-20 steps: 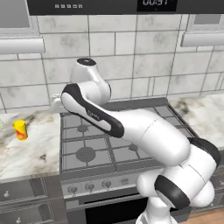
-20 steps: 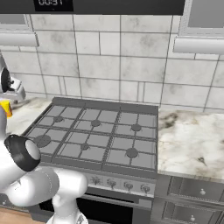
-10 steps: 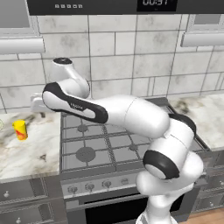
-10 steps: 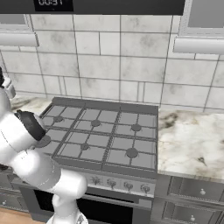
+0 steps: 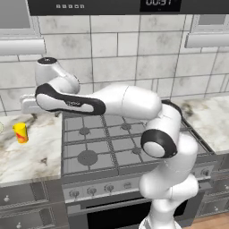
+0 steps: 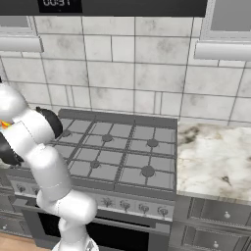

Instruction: Pick the cup and bowl from the counter and place them on the counter next to the sink.

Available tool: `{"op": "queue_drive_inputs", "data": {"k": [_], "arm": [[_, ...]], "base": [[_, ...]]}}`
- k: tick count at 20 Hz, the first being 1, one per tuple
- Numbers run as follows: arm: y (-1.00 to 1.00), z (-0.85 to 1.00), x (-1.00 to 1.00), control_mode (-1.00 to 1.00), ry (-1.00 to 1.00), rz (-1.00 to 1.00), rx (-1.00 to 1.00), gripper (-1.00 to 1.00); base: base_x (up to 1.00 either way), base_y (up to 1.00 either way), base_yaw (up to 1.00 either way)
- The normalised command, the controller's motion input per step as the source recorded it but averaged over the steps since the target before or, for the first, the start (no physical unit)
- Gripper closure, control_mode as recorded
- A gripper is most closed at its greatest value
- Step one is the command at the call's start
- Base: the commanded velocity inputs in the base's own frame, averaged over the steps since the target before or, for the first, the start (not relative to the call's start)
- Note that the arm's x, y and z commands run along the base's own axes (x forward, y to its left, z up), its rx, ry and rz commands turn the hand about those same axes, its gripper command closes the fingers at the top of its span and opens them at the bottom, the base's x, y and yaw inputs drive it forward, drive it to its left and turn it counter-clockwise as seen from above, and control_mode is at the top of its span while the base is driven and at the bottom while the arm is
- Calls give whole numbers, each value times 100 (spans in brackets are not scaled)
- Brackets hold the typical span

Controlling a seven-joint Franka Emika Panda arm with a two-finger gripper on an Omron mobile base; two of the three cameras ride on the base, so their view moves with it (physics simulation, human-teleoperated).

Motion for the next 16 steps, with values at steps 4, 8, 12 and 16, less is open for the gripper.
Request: {"op": "queue_drive_inputs", "data": {"k": [4,8,12,16], "arm": [[17,-5,45,-100,0,0,-7,-100],[8,-4,43,-100,4,0,-4,-100],[4,-5,36,-100,4,0,0,-100],[23,-19,29,-100,7,0,0,-100]], "base": [[0,0,0],[0,0,0],[0,0,0],[0,0,0]]}}
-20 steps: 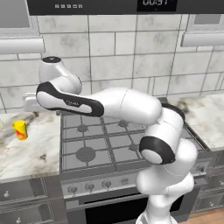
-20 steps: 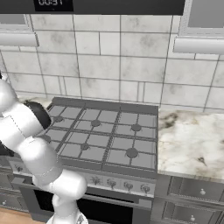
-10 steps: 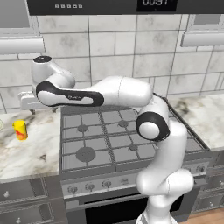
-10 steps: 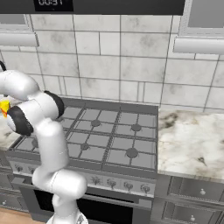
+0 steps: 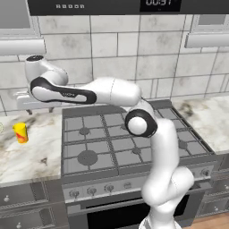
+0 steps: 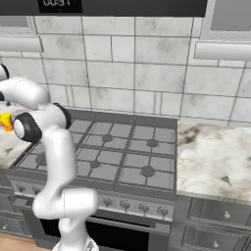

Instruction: Pick the cup and bowl from the counter and place them on the counter next to the sink.

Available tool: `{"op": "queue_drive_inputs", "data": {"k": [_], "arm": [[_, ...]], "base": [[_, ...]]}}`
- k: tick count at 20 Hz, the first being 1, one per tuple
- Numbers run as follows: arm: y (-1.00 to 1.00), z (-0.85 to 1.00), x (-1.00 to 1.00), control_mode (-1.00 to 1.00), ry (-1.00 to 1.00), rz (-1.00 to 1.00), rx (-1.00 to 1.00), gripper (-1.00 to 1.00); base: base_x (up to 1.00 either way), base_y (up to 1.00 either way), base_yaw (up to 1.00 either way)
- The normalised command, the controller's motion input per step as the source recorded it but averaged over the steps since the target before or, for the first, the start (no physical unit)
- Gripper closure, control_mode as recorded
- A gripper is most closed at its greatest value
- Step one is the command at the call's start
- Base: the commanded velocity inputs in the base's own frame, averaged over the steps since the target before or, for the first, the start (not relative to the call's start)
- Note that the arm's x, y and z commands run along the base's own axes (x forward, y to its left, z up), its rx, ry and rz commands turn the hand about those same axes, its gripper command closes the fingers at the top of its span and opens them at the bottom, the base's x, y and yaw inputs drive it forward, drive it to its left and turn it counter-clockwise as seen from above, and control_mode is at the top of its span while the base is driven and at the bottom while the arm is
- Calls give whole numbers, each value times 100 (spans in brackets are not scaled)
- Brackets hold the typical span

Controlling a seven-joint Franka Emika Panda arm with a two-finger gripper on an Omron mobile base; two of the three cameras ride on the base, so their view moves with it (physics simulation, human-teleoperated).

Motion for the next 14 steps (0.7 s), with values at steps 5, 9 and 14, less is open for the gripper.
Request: {"op": "queue_drive_inputs", "data": {"k": [5,9,14], "arm": [[28,-21,9,-100,11,0,0,-100],[24,-19,14,-100,11,0,0,-100],[4,-10,38,-100,2,0,0,-100]], "base": [[0,0,0],[0,0,0],[0,0,0]]}}
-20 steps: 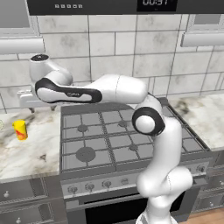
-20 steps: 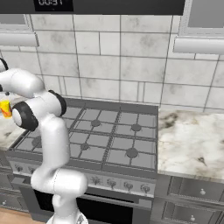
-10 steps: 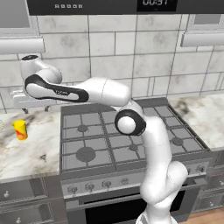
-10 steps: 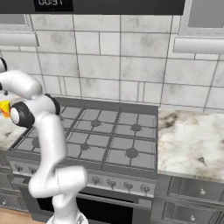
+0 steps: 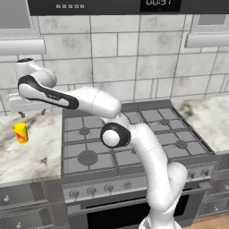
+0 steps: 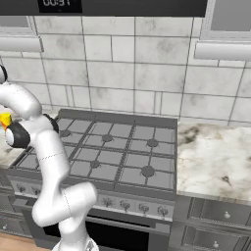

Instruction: Pick the cup and bowl from the counter and place them on the counter next to the sink.

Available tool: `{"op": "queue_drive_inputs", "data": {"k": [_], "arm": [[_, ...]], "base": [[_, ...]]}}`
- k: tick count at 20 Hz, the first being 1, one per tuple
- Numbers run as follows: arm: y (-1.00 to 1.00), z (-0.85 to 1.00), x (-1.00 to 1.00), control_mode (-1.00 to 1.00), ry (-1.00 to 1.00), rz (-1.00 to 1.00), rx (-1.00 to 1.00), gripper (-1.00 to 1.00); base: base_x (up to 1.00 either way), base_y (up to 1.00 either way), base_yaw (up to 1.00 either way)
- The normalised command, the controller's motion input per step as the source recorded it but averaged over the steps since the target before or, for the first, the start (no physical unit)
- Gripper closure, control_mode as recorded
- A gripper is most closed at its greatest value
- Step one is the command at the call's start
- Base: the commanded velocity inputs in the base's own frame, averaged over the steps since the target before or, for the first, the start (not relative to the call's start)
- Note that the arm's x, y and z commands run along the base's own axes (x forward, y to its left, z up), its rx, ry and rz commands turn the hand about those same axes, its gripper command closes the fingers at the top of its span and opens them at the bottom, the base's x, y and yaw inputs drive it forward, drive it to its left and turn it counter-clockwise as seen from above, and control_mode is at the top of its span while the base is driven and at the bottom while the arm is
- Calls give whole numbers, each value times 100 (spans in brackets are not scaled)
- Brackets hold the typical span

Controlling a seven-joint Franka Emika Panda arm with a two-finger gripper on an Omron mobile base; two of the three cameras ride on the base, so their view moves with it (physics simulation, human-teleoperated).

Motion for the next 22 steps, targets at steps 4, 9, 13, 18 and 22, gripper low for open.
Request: {"op": "queue_drive_inputs", "data": {"k": [4,9,13,18,22], "arm": [[0,-14,55,-100,0,0,0,-100],[5,-7,44,-100,0,0,0,-100],[11,-7,47,-100,0,0,0,-100],[16,0,29,-100,4,0,0,-100],[30,0,27,-100,11,0,0,-100]], "base": [[0,0,0],[0,0,0],[0,0,0],[0,0,0],[0,0,0]]}}
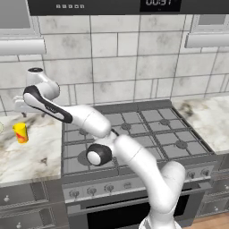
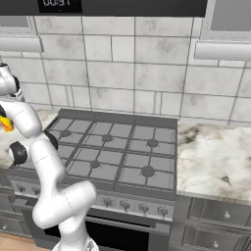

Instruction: Pick the cup and bowl from the counter and place them on the counter next to the sink.

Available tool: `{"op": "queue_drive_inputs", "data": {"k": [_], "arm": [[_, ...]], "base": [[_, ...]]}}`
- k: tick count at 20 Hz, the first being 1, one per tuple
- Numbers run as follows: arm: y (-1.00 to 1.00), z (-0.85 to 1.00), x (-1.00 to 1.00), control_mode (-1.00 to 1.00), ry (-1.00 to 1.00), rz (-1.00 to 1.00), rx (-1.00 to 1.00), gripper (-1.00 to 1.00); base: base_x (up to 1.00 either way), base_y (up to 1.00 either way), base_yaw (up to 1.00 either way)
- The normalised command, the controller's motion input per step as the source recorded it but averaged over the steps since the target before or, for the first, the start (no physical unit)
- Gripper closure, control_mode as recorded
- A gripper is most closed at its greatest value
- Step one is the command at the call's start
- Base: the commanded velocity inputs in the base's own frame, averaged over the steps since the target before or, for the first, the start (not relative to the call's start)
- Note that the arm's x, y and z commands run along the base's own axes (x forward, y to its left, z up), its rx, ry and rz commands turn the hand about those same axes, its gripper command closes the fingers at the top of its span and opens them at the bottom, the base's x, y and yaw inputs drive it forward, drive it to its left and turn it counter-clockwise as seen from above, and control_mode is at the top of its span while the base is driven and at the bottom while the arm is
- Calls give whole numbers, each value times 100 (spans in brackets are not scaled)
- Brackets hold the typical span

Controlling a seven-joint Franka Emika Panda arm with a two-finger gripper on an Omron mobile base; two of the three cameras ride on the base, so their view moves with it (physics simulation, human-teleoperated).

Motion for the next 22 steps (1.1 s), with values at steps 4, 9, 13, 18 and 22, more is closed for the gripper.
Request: {"op": "queue_drive_inputs", "data": {"k": [4,9,13,18,22], "arm": [[28,0,20,-100,9,0,0,-100],[20,0,30,-100,2,0,0,-100],[12,0,22,-100,3,0,0,-100],[9,0,11,-100,3,0,0,-100],[13,0,4,-100,7,0,0,-100]], "base": [[0,0,0],[0,0,0],[0,0,0],[0,0,0],[0,0,0]]}}
